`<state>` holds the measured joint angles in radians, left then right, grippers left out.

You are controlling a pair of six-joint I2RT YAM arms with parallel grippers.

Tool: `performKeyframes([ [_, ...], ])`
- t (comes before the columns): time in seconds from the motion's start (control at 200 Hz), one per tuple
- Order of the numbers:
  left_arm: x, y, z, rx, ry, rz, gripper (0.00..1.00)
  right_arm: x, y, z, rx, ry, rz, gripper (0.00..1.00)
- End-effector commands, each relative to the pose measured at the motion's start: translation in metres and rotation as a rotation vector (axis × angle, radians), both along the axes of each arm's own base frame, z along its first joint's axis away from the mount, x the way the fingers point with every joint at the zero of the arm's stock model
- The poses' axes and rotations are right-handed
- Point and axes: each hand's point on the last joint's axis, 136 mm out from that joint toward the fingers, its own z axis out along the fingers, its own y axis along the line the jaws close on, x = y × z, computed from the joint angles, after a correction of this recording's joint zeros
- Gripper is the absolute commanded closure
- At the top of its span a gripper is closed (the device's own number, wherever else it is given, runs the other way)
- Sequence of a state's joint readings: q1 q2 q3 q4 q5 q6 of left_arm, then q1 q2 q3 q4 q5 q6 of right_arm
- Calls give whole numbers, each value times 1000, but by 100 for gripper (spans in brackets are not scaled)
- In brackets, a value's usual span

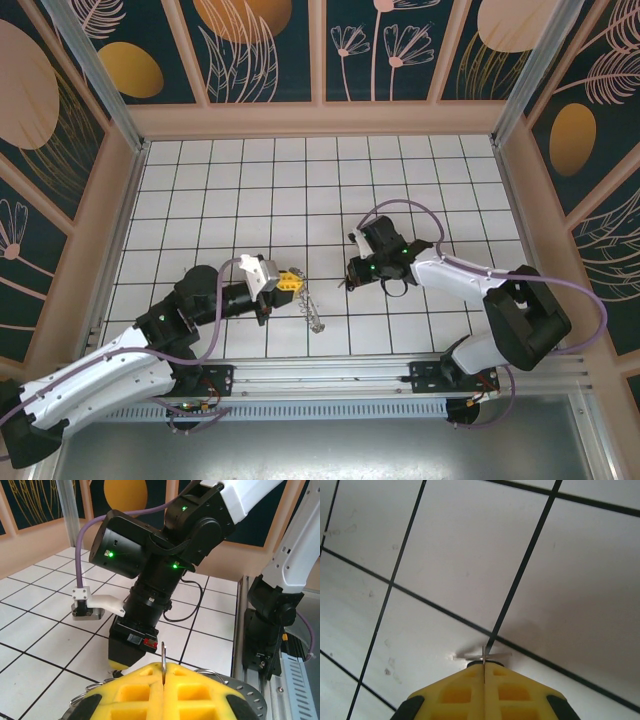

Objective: Put the keys on the keyring

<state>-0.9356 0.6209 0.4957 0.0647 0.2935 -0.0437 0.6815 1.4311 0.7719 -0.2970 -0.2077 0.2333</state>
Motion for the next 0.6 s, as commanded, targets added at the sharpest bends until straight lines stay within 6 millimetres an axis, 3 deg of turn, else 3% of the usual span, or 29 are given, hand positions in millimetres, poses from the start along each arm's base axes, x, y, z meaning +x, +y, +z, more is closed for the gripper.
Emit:
performKeyframes([
  [0.0, 2, 10, 31, -124, -24, 55, 100, -27, -15, -2, -123, 114, 16, 100],
  [0.285, 13, 27, 21, -130, -30, 165, 100, -66, -10, -21, -254, 366, 65, 100],
  [0.596, 13, 24, 22, -140, -49, 155, 100, -59, -10, -34, -329, 432, 78, 100],
])
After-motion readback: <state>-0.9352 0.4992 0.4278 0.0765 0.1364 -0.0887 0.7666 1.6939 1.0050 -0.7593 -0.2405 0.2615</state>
